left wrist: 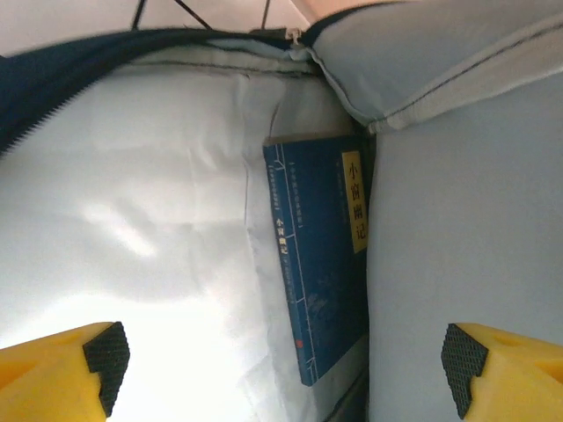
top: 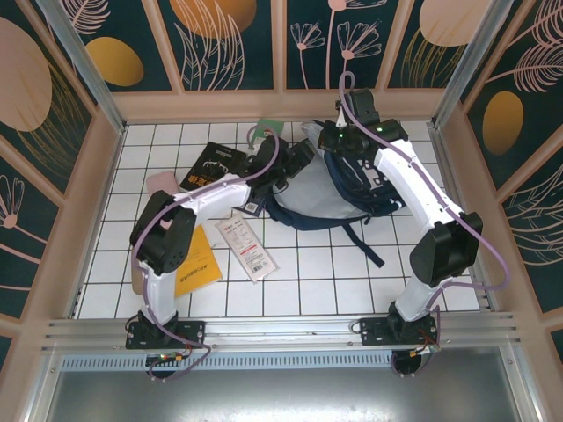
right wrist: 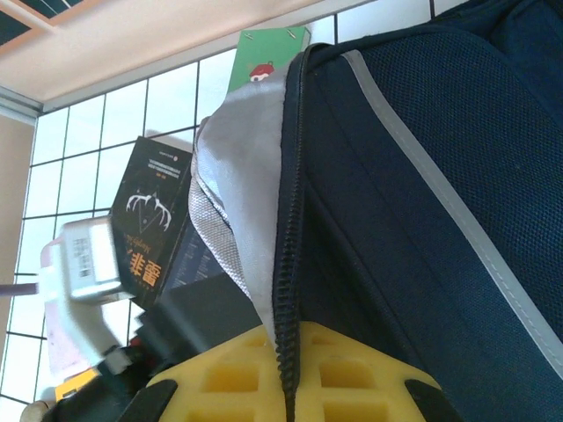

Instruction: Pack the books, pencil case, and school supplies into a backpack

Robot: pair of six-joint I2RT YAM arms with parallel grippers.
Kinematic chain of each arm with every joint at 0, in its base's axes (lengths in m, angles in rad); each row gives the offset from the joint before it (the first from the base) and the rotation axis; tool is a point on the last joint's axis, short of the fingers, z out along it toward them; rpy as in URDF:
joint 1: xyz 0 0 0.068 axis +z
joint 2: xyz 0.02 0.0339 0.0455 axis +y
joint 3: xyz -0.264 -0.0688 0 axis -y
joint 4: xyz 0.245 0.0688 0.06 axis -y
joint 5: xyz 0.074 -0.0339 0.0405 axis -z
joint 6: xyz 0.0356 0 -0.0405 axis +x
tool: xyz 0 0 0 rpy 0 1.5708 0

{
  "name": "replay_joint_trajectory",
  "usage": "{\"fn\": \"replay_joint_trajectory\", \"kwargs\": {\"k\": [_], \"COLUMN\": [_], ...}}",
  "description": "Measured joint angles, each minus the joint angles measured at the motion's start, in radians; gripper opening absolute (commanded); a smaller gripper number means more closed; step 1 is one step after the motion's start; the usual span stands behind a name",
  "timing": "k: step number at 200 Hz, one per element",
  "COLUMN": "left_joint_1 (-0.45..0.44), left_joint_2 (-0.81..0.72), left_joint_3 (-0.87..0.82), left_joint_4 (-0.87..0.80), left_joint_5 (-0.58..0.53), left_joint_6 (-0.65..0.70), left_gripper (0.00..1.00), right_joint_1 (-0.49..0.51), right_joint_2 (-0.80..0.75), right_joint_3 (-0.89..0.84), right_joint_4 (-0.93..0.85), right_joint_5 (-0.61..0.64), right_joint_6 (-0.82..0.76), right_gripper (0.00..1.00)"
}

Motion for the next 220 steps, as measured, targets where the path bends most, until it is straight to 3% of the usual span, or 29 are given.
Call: {"fn": "replay_joint_trajectory", "kwargs": {"k": [103,171,220], "left_joint_1": [0.148,0.254,0.348], "left_joint_2": [-0.352,-0.484,-0.494], "left_joint_3": [-0.315,-0.515,-0.517], "left_joint_4": [-0.058,-0.181,-0.228], "left_joint_5": [0.002,-0.012,0.011], "left_joint_6": [0.081,0.158,0.244], "left_gripper": [0.92,0.94,0.94], "right_joint_1": [-0.016,0.030,0.120], "right_joint_2": [-0.001,-0.001,-0.001], "right_joint_3": [-0.195,-0.319,-0.320], "right_joint_4": [0.081,0.145,0.214], "right_joint_5": [0.003,0.011,0.037], "right_joint_6": [-0.045,-0.052,-0.016], "right_gripper": [0.00,0.46,0.49]}}
